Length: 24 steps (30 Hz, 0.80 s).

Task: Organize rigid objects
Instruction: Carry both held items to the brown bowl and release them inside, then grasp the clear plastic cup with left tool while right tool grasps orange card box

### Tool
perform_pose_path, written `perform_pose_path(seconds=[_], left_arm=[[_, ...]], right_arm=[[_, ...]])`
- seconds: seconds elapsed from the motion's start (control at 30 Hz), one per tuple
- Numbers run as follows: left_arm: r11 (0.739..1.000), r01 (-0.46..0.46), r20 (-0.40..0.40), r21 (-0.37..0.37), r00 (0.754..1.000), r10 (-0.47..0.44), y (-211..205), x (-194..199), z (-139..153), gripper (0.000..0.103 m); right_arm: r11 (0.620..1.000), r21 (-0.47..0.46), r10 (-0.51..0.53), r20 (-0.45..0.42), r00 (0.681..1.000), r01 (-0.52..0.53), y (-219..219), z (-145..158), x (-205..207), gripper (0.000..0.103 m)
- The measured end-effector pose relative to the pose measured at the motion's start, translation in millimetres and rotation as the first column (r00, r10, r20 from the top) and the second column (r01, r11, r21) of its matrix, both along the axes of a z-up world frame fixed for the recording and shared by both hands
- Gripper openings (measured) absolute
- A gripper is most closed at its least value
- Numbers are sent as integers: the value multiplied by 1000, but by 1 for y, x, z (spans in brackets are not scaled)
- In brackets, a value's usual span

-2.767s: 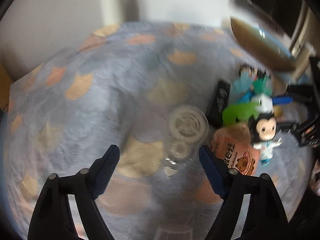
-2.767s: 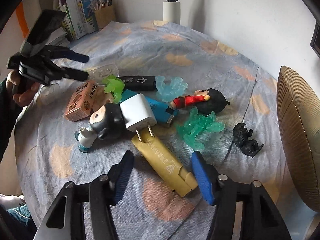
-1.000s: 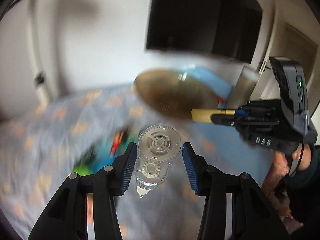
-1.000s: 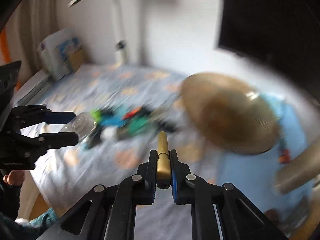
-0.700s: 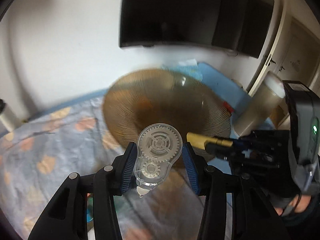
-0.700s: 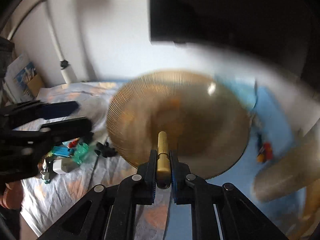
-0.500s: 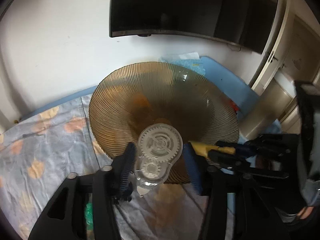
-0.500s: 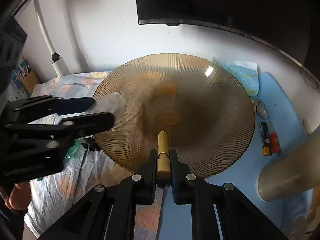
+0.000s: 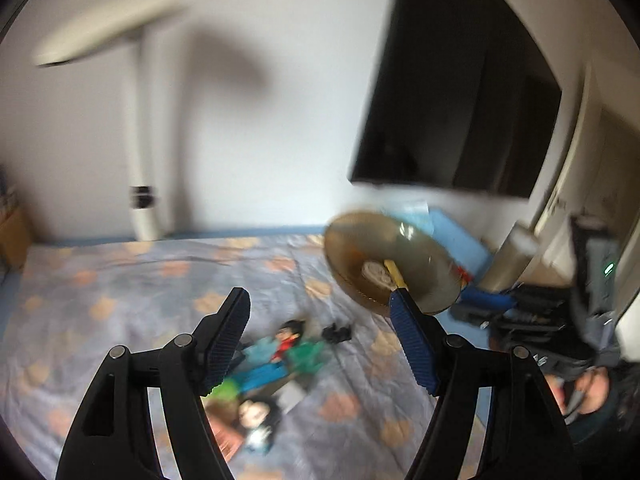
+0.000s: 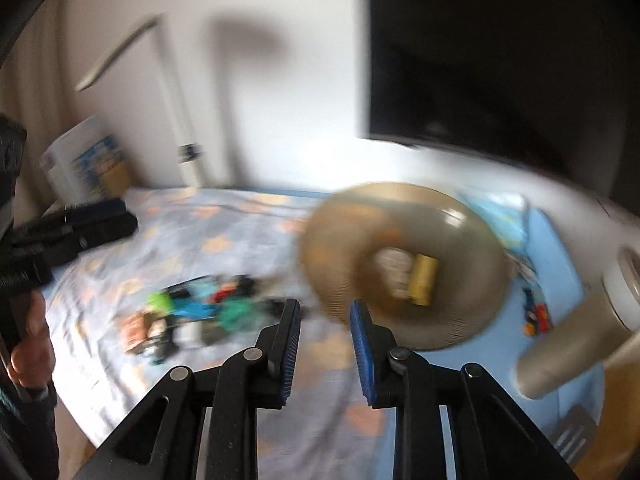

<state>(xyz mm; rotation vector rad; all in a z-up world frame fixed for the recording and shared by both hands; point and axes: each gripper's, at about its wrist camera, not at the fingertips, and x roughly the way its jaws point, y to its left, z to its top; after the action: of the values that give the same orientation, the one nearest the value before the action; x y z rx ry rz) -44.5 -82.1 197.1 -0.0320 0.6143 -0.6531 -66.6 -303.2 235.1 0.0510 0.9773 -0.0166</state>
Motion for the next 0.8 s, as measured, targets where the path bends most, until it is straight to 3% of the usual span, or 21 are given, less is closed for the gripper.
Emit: perform_pose_path(seconds=[0.13, 0.2, 0.3, 0.37, 0.5, 0.67, 0.8], left_arm=[[985, -169, 54, -18, 984, 170, 82, -32, 10, 76], [968, -249, 61, 13, 967, 248, 111, -44, -2, 76], [943, -328, -28, 56, 944, 330, 148, -49, -43, 76], [933, -351, -113, 84, 927, 359, 162, -42, -75, 76], [937, -329, -220, 121, 911, 349, 175, -40, -125, 76], [950, -259, -222, 173, 930, 294, 154, -30, -147, 76], [956, -241, -257, 167, 926, 278, 144, -9, -157, 76]], right_arm=[[992, 60, 110, 33, 993, -111, 54, 6, -4, 25], [984, 94, 148, 33, 988, -151, 80, 0, -5, 32], [974, 139, 180, 0, 984, -178, 109, -25, -9, 53], [964, 185, 204, -44, 978, -193, 125, -47, -9, 53], [952, 224, 239, -118, 964, -208, 153, -80, -14, 53], [940, 232, 288, -139, 948, -251, 179, -93, -8, 53], [933, 197, 331, -147, 932, -300, 207, -106, 11, 53]])
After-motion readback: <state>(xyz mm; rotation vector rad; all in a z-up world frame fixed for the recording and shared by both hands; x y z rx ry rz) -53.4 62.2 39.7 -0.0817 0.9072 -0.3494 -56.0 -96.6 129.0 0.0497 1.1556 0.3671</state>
